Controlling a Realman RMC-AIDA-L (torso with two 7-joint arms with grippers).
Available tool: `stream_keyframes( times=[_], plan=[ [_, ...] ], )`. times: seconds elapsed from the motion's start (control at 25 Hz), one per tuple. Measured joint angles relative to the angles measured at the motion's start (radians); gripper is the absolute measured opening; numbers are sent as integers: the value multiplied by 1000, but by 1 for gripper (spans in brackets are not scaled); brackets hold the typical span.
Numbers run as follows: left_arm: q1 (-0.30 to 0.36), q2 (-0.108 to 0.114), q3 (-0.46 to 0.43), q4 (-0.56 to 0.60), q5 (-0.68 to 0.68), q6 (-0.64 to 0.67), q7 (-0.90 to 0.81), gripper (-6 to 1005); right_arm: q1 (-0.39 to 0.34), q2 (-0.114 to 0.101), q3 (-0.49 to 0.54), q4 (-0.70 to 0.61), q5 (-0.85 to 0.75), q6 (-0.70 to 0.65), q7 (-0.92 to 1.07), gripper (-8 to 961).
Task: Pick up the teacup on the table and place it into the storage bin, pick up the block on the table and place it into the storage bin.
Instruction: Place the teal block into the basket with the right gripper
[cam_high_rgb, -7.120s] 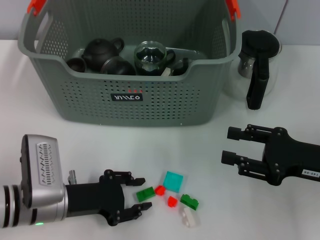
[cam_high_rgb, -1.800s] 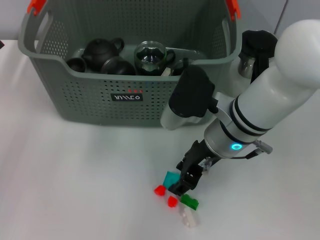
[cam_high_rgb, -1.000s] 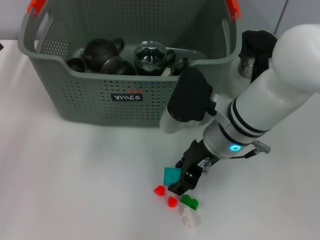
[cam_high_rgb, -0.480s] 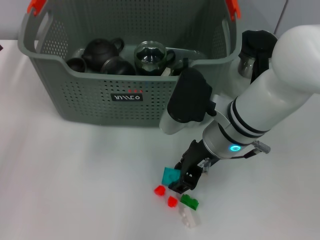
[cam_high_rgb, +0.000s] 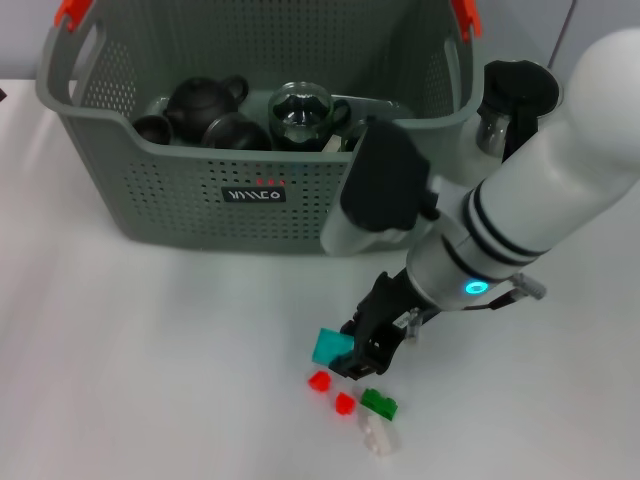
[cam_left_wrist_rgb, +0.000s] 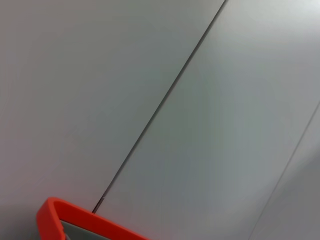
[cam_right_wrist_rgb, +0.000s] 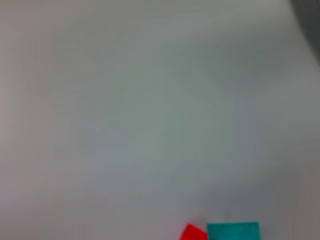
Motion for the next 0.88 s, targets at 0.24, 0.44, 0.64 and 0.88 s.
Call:
stream_keyframes(
  times=[0.24,0.44,0.64,0.88],
  plan=[
    [1,4,0,0,0,0,0,921,-66,-5,256,-251,31,-250,-21,424],
    [2,5,0,0,-3,0,0,921,-53,-9,551,-402,152,-401,-51,423],
    [-5,5,0,3,-3,0,0,921,15,-11,692,-369,125,-310,-55,423],
    [-12,5,0,11,-1,0,0,920,100,-5,658,-228,-63,-48,-16,423]
  ],
)
